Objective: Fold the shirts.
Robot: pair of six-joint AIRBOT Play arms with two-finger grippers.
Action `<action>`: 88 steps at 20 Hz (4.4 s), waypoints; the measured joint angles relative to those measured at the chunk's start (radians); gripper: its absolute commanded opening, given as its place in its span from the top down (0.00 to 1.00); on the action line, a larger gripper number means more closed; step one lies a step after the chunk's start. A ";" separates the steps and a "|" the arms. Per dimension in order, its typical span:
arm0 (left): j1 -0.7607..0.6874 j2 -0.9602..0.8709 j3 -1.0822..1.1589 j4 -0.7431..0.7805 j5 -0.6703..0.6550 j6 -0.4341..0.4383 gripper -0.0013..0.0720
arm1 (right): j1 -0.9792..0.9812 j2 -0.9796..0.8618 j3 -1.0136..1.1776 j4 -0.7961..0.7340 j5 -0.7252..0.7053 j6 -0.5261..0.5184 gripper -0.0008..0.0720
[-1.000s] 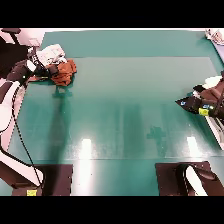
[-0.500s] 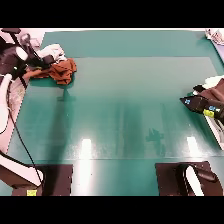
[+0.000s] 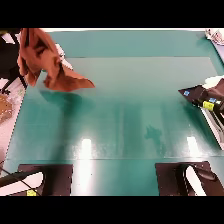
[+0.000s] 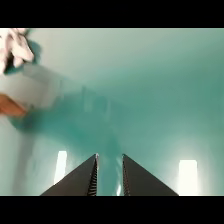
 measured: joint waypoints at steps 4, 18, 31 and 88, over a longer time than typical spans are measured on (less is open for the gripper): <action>-0.202 0.035 0.021 -0.174 0.145 -0.005 0.96 | -0.003 -0.032 0.127 0.003 -0.053 -0.033 0.74; -0.635 -0.191 0.029 -0.154 0.049 -0.110 0.95 | -0.034 -0.161 0.553 -0.111 -0.087 -0.043 0.74; -0.655 -0.238 0.029 0.122 -0.401 -0.145 0.95 | 0.107 0.027 0.295 -0.429 -0.053 0.059 0.74; -0.333 -0.397 -0.031 0.120 0.041 0.201 0.95 | 0.463 -0.286 0.227 -0.666 0.051 0.179 0.74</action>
